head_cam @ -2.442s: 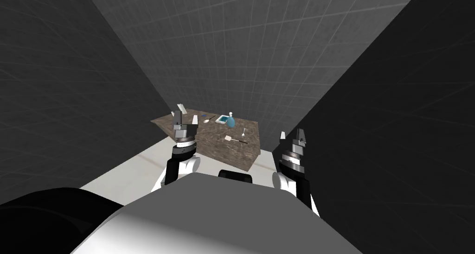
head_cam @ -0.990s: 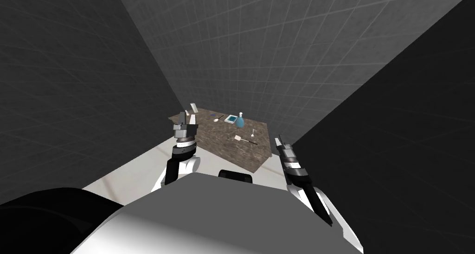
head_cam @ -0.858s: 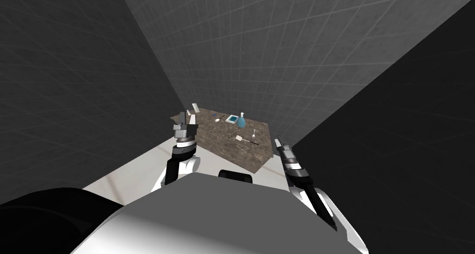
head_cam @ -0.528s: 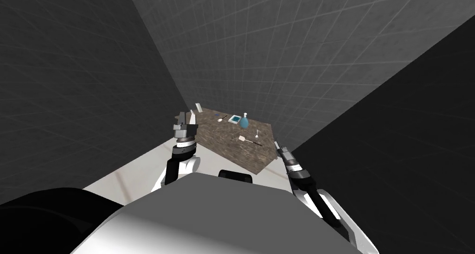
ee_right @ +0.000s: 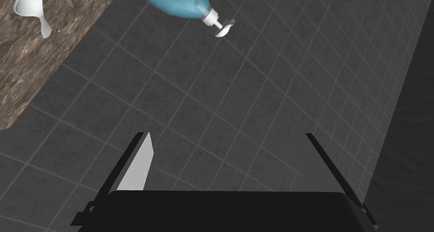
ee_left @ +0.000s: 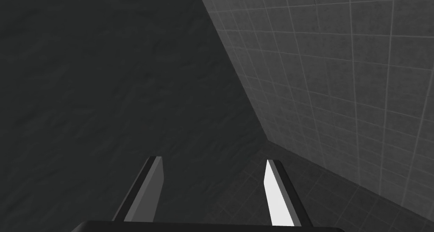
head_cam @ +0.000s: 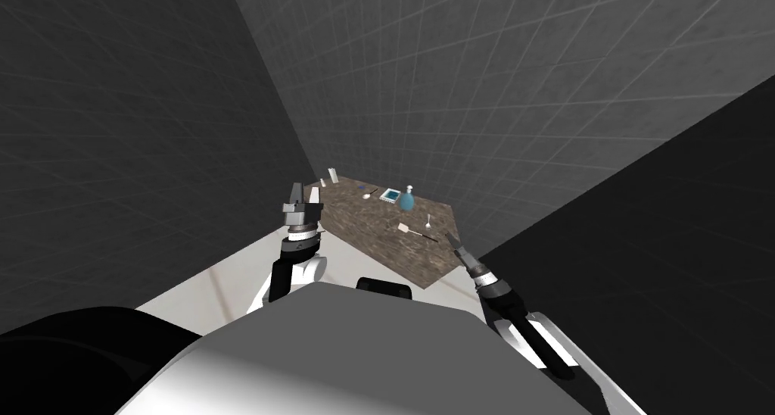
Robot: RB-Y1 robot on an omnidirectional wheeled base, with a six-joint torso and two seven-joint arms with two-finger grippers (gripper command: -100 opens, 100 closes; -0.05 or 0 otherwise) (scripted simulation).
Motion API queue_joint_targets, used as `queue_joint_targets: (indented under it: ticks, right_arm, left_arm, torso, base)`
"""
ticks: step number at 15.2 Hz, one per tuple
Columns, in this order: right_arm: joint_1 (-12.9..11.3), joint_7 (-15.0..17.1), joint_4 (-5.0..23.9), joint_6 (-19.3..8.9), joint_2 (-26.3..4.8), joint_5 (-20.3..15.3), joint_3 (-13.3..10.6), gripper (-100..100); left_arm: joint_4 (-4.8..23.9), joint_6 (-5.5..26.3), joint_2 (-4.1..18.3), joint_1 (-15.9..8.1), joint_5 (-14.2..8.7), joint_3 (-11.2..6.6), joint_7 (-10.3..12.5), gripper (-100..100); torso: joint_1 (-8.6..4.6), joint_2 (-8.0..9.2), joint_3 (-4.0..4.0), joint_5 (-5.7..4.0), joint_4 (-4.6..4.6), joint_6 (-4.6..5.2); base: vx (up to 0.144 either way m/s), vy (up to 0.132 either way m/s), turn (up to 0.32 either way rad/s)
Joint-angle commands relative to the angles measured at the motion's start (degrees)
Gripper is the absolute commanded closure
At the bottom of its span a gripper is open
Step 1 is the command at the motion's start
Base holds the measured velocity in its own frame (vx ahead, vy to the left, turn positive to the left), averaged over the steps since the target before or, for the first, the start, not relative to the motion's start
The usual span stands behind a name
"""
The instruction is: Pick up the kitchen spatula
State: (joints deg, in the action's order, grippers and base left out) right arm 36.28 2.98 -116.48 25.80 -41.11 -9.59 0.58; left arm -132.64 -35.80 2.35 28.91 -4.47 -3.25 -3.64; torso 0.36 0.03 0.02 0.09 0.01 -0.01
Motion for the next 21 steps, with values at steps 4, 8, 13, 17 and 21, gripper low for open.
queue_joint_targets:
  ticks: [4, 8, 13, 17, 21]
  right_arm:
    - [1.6, 0.5, 3.1, 0.3, -6.6, -4.1, 0.0, -100]
    - [2.3, 0.7, 4.6, 0.5, -11.1, -6.1, -0.1, -100]
    - [3.9, 1.2, 7.7, 1.0, -17.3, -10.1, -0.3, -100]
    - [4.7, 1.4, 9.2, 1.2, -22.2, -12.2, -0.4, -100]
    - [5.5, 1.7, 10.7, 1.4, -25.8, -14.3, -0.6, -100]
  left_arm:
    - [0.0, 0.0, 0.0, 0.0, 0.0, 0.00, 0.0, 0]
    - [0.0, 0.0, 0.0, 0.0, 0.0, 0.00, 0.0, 0]
    - [0.0, 0.0, 0.0, 0.0, 0.0, 0.00, 0.0, 0]
    - [0.0, 0.0, 0.0, 0.0, 0.0, 0.00, 0.0, 0]
    - [0.0, 0.0, 0.0, 0.0, 0.0, 0.00, 0.0, 0]
  torso:
    - [-0.01, -0.08, -0.05, 0.00, -0.02, -0.01]
    - [0.04, -0.08, -0.05, 0.00, -0.02, -0.03]
    - [-0.03, -0.10, -0.06, 0.00, -0.03, 0.00]
    - [0.02, -0.10, -0.06, 0.01, -0.03, -0.03]
    - [0.03, -0.15, -0.09, 0.01, -0.03, -0.03]
  base:
    - [0.021, 0.089, 0.111]
    - [0.020, 0.097, 0.126]
    - [0.029, 0.082, 0.104]
    - [0.032, 0.092, 0.128]
    - [0.040, 0.079, 0.106]
